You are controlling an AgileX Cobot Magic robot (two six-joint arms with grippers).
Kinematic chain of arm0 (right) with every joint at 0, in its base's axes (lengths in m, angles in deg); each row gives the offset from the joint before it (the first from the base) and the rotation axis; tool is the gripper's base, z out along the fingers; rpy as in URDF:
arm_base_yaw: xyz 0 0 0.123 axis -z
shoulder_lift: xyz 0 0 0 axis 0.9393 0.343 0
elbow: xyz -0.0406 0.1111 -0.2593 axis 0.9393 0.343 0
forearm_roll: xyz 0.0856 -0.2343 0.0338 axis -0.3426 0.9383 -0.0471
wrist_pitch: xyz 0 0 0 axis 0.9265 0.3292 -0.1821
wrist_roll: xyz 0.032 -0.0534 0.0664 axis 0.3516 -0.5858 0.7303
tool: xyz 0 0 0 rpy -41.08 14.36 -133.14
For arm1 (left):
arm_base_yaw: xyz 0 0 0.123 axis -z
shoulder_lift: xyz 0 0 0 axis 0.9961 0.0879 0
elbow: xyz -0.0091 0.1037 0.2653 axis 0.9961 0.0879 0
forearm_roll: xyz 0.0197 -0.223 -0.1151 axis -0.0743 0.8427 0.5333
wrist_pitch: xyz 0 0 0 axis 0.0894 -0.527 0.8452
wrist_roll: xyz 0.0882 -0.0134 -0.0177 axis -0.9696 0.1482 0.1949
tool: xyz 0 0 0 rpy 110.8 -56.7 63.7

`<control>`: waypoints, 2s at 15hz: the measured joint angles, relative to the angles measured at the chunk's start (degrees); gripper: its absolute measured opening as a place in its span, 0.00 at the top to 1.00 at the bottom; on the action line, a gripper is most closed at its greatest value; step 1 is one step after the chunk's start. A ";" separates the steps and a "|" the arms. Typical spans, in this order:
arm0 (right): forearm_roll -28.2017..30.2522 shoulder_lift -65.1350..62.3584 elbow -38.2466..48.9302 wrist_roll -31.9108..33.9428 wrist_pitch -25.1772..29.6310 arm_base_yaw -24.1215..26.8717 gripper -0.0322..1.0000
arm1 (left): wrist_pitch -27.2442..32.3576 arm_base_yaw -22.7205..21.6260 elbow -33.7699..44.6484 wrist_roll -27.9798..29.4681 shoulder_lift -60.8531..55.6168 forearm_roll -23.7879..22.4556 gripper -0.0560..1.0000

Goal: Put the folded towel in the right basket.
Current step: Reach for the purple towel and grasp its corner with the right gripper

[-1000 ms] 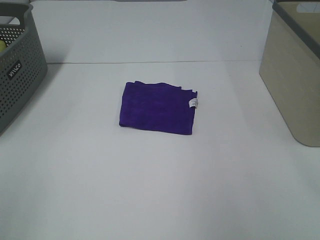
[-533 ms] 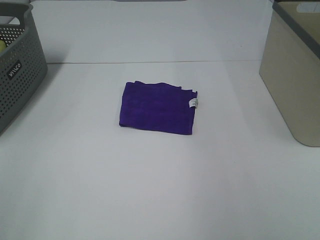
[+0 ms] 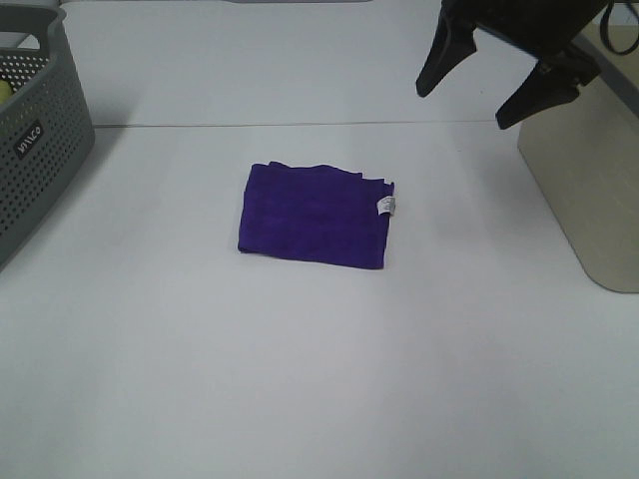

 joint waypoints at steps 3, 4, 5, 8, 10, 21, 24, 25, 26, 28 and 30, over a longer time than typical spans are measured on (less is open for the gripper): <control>-1.32 5.44 0.00 -0.97 -3.67 -2.23 0.02 | 0.00 0.00 0.00 0.00 0.00 0.00 0.01; -1.43 6.36 0.00 -1.09 -4.58 -2.86 0.02 | 0.00 0.00 0.00 0.00 0.00 0.00 0.01; -1.60 8.19 0.00 -1.43 -6.36 -3.84 0.02 | 0.00 0.00 0.00 0.00 0.00 0.00 0.01; -4.58 14.38 -0.06 -4.07 -11.06 -4.53 0.02 | 0.00 0.00 0.00 0.00 0.00 0.00 0.01; -5.90 17.25 -1.26 -5.27 -12.32 -4.47 0.02 | 0.00 0.00 0.00 0.00 0.00 0.00 0.01; -7.39 23.66 -5.21 -5.21 -13.06 -4.41 0.03 | 0.00 0.00 0.00 0.00 0.00 0.00 0.01; -10.31 24.69 -5.56 -5.21 -13.35 -4.76 0.04 | 0.00 0.00 0.00 0.00 0.00 0.00 0.01; -10.54 24.92 -5.73 -5.10 -13.75 -5.33 0.05 | 0.00 0.00 0.00 0.00 0.00 0.00 0.01; -11.29 25.38 -5.96 -4.81 -14.50 -6.36 0.06 | 0.00 0.00 0.00 0.00 0.00 0.00 0.01; -13.64 26.47 -6.25 -3.90 -16.56 -9.05 0.08 | 0.00 0.00 0.00 0.00 0.00 0.00 0.01; -16.44 28.02 -6.70 -3.84 -20.05 -13.41 0.18 | 0.00 0.00 0.00 0.00 0.00 0.00 0.01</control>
